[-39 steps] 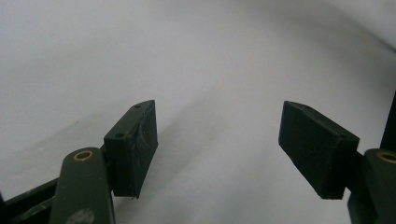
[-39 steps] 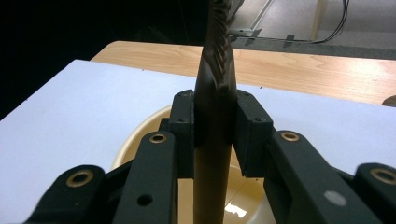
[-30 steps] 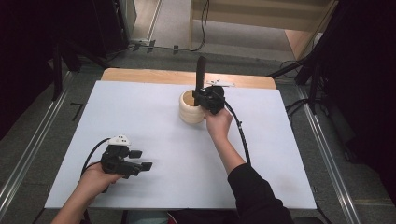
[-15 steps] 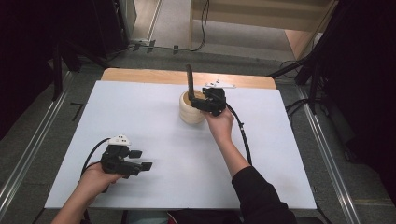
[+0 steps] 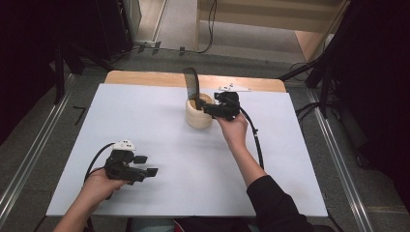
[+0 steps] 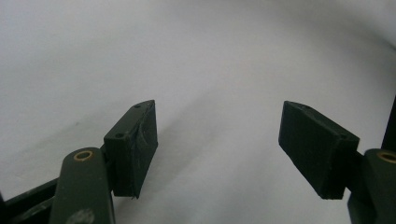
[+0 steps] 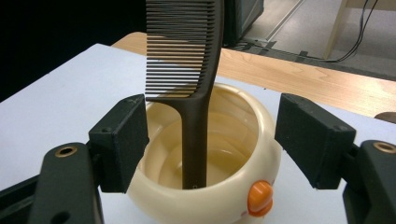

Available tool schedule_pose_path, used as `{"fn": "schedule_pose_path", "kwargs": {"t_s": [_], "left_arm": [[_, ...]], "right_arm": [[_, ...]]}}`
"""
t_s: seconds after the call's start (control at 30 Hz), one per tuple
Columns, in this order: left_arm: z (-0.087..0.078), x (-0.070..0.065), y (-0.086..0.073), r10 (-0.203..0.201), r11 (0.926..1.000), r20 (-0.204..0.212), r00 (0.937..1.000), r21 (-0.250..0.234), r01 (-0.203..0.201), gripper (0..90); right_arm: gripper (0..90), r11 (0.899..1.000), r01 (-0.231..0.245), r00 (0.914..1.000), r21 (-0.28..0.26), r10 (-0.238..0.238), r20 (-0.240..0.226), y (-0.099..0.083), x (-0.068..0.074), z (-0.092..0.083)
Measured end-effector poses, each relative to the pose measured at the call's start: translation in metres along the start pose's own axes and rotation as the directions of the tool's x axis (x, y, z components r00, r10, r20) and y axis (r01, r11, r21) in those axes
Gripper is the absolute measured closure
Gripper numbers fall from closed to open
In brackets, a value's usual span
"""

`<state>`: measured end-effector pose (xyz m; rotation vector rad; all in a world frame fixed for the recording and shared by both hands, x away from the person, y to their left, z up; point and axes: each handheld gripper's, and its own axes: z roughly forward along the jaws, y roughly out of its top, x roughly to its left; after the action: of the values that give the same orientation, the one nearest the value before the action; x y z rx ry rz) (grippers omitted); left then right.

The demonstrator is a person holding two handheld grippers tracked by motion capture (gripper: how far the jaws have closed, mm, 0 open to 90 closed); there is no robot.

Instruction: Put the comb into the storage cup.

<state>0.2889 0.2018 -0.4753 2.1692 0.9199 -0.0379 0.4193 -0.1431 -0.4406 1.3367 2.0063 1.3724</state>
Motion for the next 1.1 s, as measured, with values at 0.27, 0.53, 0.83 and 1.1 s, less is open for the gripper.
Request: {"fn": "schedule_pose_path", "kwargs": {"t_s": [0.27,0.53,0.83,1.1], "left_arm": [[0.000,0.000,0.001,0.001,1.0000,-0.003,1.0000,0.001,-0.001,29.1],[0.000,0.001,0.001,-0.001,1.0000,0.000,1.0000,-0.001,0.001,29.1],[0.001,0.002,0.002,0.000,1.0000,0.000,1.0000,-0.001,0.000,29.1],[0.000,0.002,0.002,-0.005,1.0000,-0.002,1.0000,-0.004,0.005,29.1]], "right_arm": [[23.9,1.000,-0.003,0.9996,0.014,0.004,-0.028,-0.002,0.000,-0.012],[23.9,1.000,0.018,0.9990,0.006,-0.018,-0.041,-0.006,0.001,-0.026],[23.9,1.000,0.015,0.9987,0.009,-0.015,-0.048,-0.016,-0.004,-0.035],[23.9,1.000,0.026,0.9976,0.018,-0.025,-0.064,-0.025,-0.004,-0.042]]}}
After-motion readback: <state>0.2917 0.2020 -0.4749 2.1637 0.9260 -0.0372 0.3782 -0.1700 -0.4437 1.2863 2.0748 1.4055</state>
